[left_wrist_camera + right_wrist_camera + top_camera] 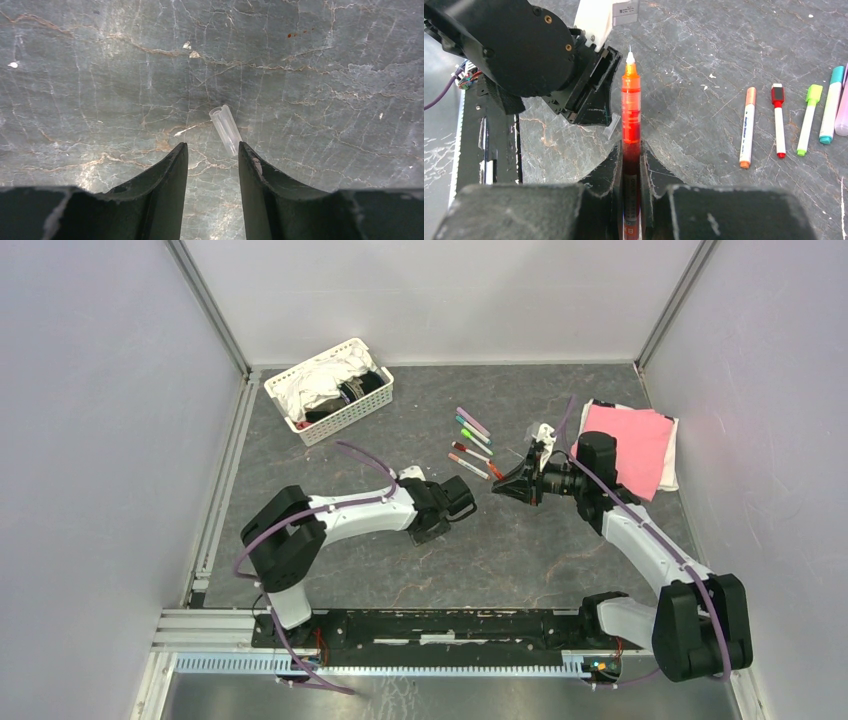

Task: Insert the pens into the pen caps
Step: Pick up the pen from the center of the board, then insert the pen cap onto the pen.

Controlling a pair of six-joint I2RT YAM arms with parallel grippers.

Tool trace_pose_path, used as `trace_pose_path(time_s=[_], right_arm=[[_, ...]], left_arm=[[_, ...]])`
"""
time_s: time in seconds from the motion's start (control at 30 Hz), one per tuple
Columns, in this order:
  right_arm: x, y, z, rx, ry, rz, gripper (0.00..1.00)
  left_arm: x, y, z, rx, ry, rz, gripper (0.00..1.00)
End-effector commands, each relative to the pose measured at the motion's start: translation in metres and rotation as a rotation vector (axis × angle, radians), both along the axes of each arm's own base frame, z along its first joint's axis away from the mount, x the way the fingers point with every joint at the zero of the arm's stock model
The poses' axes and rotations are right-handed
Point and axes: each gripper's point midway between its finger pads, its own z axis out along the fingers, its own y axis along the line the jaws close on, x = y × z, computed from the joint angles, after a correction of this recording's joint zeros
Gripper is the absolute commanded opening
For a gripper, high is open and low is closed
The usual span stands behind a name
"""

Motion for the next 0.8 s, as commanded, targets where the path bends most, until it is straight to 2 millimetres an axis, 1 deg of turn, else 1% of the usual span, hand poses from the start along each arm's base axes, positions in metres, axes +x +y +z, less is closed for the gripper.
trace_pose_path(time_s=[0.0, 0.27, 0.47, 0.67, 0.77], right_arm=[[-0.001, 0.001, 0.002, 0.013, 0.003, 0.017, 0.00], [-0.001, 0.000, 0.001, 0.016, 0.009, 0.022, 0.00], [-0.001, 0.000, 0.000, 0.018, 0.015, 0.021, 0.00], [-0.001, 0.000, -0.001, 0.020, 0.020, 0.025, 0.00], [-0.001, 0.000, -0.002, 0.022, 0.027, 0.026, 0.00]], left_arm=[[0.013, -0.016, 0.000, -0.041, -0.029, 0.037, 0.47], [0.017, -0.013, -0.017, -0.031, -0.006, 0.040, 0.39], [0.012, -0.007, -0.035, -0.016, 0.044, 0.042, 0.36], [0.004, 0.003, -0.053, 0.020, 0.099, 0.027, 0.26], [0.004, 0.004, -0.056, 0.012, 0.102, 0.006, 0.20]])
